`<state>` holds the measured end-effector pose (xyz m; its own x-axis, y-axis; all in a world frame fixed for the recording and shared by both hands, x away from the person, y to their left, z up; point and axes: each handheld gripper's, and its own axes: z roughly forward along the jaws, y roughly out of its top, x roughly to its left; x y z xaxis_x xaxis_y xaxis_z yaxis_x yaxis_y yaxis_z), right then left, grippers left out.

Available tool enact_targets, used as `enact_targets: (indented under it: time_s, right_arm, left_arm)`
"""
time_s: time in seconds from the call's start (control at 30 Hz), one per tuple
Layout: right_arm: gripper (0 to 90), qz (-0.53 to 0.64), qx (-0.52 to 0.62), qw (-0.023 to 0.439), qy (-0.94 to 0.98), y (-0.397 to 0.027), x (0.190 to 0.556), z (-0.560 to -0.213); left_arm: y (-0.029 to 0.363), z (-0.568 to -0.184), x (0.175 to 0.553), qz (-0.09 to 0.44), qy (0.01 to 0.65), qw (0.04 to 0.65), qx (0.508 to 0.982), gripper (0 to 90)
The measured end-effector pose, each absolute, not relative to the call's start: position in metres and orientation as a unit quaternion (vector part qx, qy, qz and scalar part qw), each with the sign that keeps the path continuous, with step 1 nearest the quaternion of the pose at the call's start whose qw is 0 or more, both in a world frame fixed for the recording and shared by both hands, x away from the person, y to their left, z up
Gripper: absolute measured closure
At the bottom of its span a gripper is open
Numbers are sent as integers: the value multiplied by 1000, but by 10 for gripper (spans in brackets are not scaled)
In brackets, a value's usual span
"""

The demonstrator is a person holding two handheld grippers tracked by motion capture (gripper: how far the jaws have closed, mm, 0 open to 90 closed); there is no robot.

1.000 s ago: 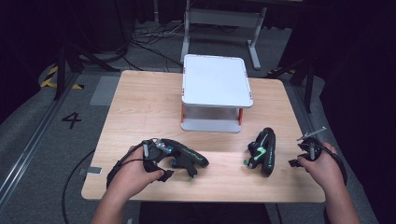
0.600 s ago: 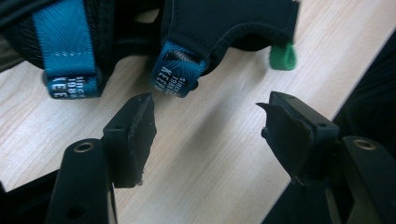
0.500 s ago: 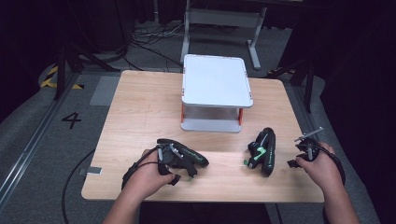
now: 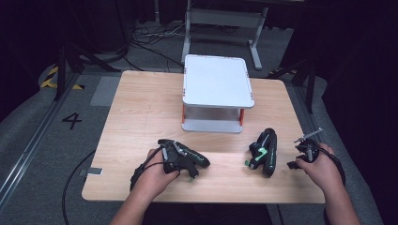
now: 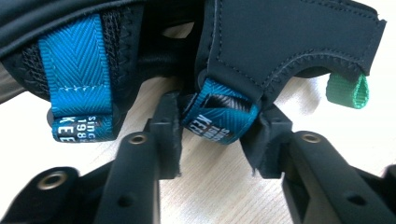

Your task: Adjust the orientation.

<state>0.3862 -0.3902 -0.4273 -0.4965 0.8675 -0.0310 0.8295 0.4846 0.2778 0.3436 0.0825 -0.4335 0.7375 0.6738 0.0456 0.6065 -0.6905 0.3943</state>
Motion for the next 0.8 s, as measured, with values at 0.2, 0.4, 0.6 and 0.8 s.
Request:
enact_targets:
  time_s: [0.2,0.4,0.6,0.8]
  right_arm:
    - [474,116,495,83,857,-391,386,-427]
    - [465,121,495,85,856,-393,385,-426]
    - [463,129,501,91,851,-399,380,-422]
    - [463,130,506,92,848,-404,375,-421]
  left_arm:
    - [84,-429,344,92,350,190,913,680]
    - [86,-409,344,92,350,214,907,693]
    - [76,-390,348,78,350,219,907,698]
    - [66,-372,355,61,345,229,908,700]
